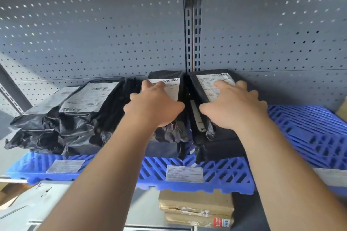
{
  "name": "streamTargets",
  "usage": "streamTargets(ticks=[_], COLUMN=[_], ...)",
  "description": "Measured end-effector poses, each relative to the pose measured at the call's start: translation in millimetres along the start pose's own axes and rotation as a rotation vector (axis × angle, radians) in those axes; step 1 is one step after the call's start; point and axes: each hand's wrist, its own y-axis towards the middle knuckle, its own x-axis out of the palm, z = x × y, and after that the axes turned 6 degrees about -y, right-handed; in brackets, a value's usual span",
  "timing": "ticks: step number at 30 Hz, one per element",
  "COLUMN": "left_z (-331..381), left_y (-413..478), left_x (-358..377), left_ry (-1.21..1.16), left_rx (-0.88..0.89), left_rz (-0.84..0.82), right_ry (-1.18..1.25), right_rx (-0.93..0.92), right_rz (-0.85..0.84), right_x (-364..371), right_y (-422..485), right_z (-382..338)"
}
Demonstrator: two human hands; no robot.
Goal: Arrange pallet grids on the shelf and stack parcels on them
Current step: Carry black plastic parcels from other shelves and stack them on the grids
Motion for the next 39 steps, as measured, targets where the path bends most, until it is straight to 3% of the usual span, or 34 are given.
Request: streamTargets(ticks=[8,23,39], left_z=[-6,-4,88], left_y=[11,3,-56], left_x=[1,-10,29], left_ry=[0.063,0.001,-0.04], left_rx=[0.014,0.278,0.687], left_rz=[-0.114,0.044,-0.057], right_ry=[-0.013,0.004,0.097], right_rx=[0.025,0.04,0.355], right_rz=[-0.061,0.125,0.31], right_x=[8,-5,-17], right_y=[6,-11,-85], right_z=[-15,-15,103])
